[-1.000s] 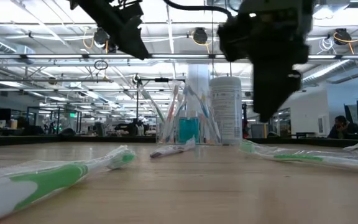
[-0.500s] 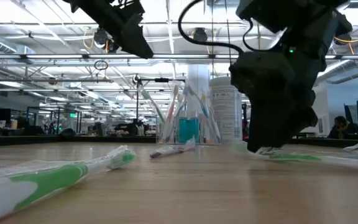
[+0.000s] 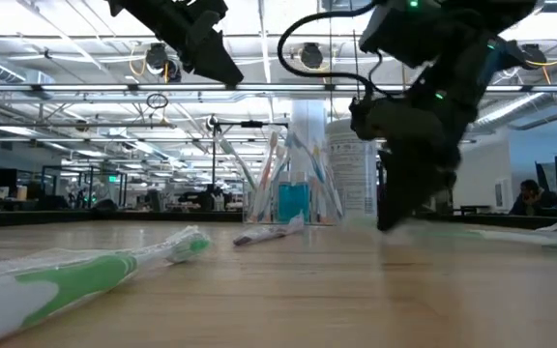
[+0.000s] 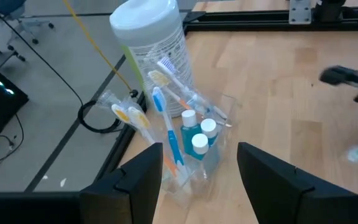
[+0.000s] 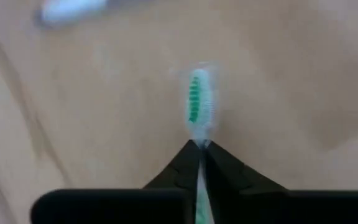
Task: Pick & Place toothbrushing station
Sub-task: Put the green toothbrush into the transparent organizer
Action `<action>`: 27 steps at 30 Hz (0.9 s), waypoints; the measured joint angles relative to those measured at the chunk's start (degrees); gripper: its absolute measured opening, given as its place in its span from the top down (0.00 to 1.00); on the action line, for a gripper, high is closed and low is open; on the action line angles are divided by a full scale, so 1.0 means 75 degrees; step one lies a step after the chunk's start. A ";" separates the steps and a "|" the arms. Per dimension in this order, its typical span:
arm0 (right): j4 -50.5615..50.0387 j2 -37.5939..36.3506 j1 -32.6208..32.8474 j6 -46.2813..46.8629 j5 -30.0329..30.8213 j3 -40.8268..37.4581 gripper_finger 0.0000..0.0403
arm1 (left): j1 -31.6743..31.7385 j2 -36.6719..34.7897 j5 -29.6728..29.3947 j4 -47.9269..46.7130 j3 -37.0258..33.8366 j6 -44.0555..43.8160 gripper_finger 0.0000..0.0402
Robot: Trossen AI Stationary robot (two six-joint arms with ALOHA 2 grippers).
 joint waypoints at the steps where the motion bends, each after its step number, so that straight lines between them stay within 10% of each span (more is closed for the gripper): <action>1: 0.0017 -0.0241 -0.0116 -0.0094 0.0001 0.0000 0.98 | -0.0017 0.0000 -0.0003 0.0003 0.0003 -0.0003 0.47; 5: 0.0231 -0.1231 -0.0699 -0.1032 0.0341 0.0036 0.98 | -0.0043 0.0000 -0.0006 0.0003 0.0003 0.0000 0.47; 13: 0.2859 -0.2744 -0.1880 -0.5175 0.3597 -0.0091 1.00 | -0.0044 0.0000 -0.0010 0.0026 0.0006 0.0115 0.47; 20: 0.9314 -0.2404 -0.3011 -0.7257 0.1831 -0.1716 1.00 | -0.0041 0.0000 0.0000 0.0029 0.0006 0.0112 0.47; 27: 1.2087 -0.0735 -0.4000 -0.6598 0.1698 -0.2602 1.00 | -0.0041 -0.0003 0.0009 0.0268 0.0006 0.0143 0.47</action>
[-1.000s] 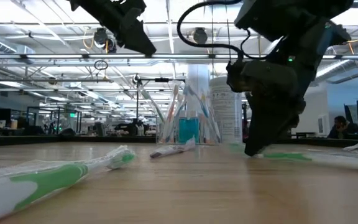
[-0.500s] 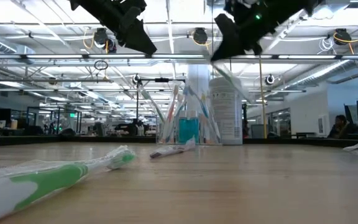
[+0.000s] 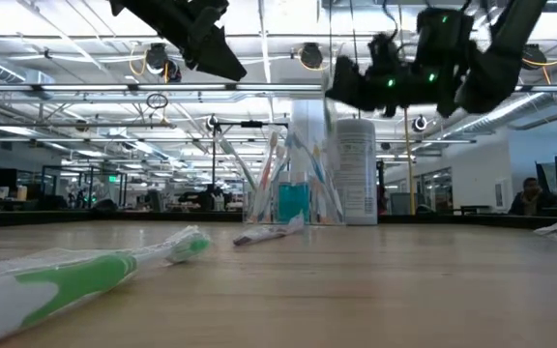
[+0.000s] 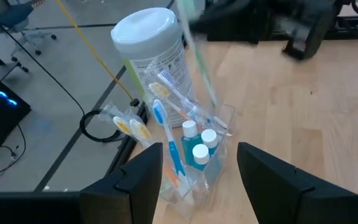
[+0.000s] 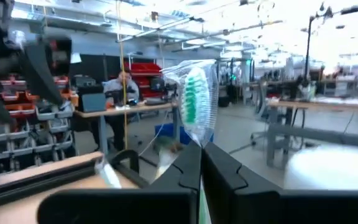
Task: Pick & Place toothbrushing station
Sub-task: Put the green toothbrush into the transparent organizer
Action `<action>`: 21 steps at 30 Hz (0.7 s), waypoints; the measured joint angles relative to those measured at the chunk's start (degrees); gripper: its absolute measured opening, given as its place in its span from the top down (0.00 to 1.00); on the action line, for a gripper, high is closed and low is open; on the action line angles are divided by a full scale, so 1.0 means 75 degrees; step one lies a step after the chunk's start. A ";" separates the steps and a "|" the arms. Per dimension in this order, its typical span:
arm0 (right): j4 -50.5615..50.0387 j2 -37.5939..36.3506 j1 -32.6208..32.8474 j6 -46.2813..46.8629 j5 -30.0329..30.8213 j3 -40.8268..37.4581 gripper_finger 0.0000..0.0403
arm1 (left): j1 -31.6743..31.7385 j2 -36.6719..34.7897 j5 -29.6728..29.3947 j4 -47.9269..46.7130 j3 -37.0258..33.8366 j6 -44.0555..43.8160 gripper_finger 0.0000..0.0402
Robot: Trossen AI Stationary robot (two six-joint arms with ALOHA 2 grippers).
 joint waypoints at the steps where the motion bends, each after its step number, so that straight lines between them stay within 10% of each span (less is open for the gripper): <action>1: 0.0251 0.0285 -0.0074 0.0113 -0.0151 0.0008 1.00 | -0.0003 0.0000 0.0000 0.0003 0.0000 0.0000 0.47; 6: 0.1001 0.1257 -0.0199 0.0686 -0.0285 0.0019 1.00 | -0.0003 -0.0003 0.0000 -0.0015 0.0000 -0.0006 0.47; 21: 0.0029 0.1648 0.0869 -0.0377 0.2561 -0.0210 1.00 | -0.0002 -0.0003 0.0015 -0.0021 0.0000 -0.0466 0.47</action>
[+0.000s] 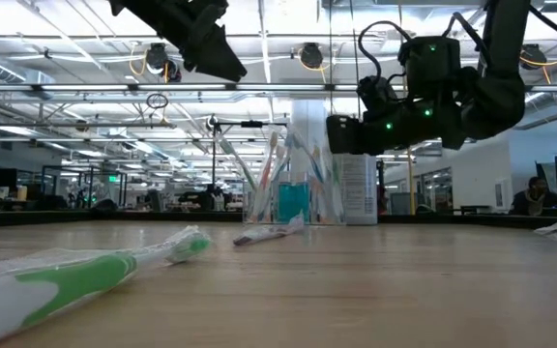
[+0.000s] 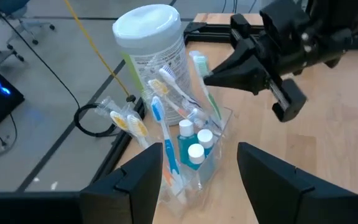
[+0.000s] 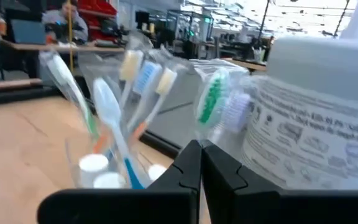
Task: Pick & Place toothbrushing station
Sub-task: Put the green toothbrush into the transparent organizer, then put the purple toothbrush into the transparent organizer
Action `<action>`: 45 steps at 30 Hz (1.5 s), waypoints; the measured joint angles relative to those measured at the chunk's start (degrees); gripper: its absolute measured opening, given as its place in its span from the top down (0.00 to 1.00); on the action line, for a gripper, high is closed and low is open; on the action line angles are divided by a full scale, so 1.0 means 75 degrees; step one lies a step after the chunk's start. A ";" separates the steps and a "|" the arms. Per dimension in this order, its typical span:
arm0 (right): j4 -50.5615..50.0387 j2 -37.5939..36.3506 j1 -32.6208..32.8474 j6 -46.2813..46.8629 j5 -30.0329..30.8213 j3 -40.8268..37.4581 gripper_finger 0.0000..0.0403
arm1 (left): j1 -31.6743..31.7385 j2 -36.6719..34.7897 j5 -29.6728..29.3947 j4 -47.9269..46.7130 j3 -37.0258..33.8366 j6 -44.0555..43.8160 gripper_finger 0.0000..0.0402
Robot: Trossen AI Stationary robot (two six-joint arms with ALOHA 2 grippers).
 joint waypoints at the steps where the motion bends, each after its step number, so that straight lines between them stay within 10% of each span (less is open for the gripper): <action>1: -0.0080 0.0000 0.0031 0.0021 0.0071 -0.0025 1.00 | -0.0001 0.0000 0.0000 0.0000 0.0000 -0.0103 0.47; 17: -0.0432 -0.0062 0.0111 0.0489 0.0045 -0.0077 0.78 | -0.0215 0.0006 0.0943 -0.0063 0.0000 -0.1364 0.47; 30: -0.1417 -0.1827 0.0319 -0.1989 0.0045 -0.0077 0.61 | -0.1063 0.0037 0.0622 -0.0669 0.0000 -0.2289 0.47; 45: -0.3351 -0.3923 0.0954 -0.1841 0.0063 -0.0077 0.64 | -0.1868 0.3380 0.0329 0.1008 -0.0061 -0.5083 0.47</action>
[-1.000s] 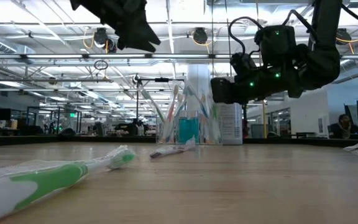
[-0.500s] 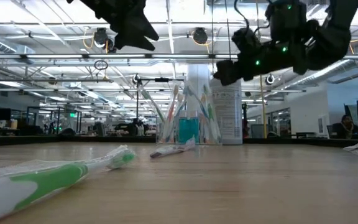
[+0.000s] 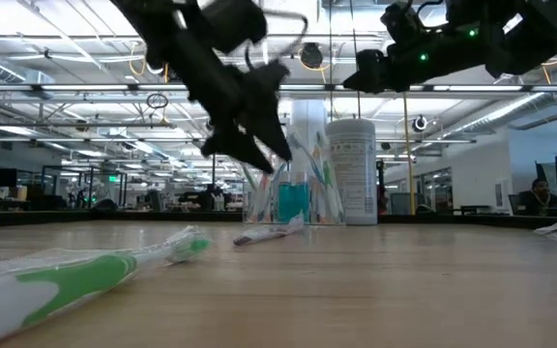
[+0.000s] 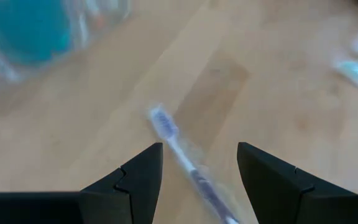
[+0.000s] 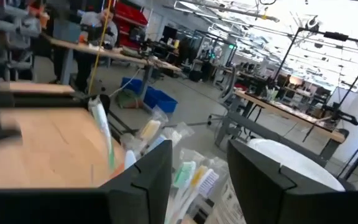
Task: Pick & Place toothbrushing station
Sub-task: Put the purple toothbrush into the transparent organizer
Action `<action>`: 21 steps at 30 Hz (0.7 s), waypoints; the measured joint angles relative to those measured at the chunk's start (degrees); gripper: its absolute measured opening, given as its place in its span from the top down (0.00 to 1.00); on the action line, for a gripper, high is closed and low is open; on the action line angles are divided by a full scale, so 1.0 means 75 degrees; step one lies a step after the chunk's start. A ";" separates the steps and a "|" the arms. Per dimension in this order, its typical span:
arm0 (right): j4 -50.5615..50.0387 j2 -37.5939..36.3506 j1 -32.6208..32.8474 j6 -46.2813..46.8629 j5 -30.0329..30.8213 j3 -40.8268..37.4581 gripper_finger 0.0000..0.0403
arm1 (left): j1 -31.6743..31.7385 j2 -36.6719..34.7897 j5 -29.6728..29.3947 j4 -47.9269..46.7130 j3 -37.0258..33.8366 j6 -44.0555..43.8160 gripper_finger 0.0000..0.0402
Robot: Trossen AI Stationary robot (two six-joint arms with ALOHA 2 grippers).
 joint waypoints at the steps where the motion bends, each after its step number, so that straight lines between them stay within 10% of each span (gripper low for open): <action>1: -0.0007 -0.0016 0.0018 0.0071 0.0012 0.0000 0.64 | 0.0037 0.0248 0.0006 0.0113 -0.0001 -0.0148 0.47; 21: -0.1131 -0.0005 0.0209 0.1208 0.0015 0.0000 0.66 | 0.0389 0.1540 -0.0246 0.1557 0.0105 -0.0300 0.47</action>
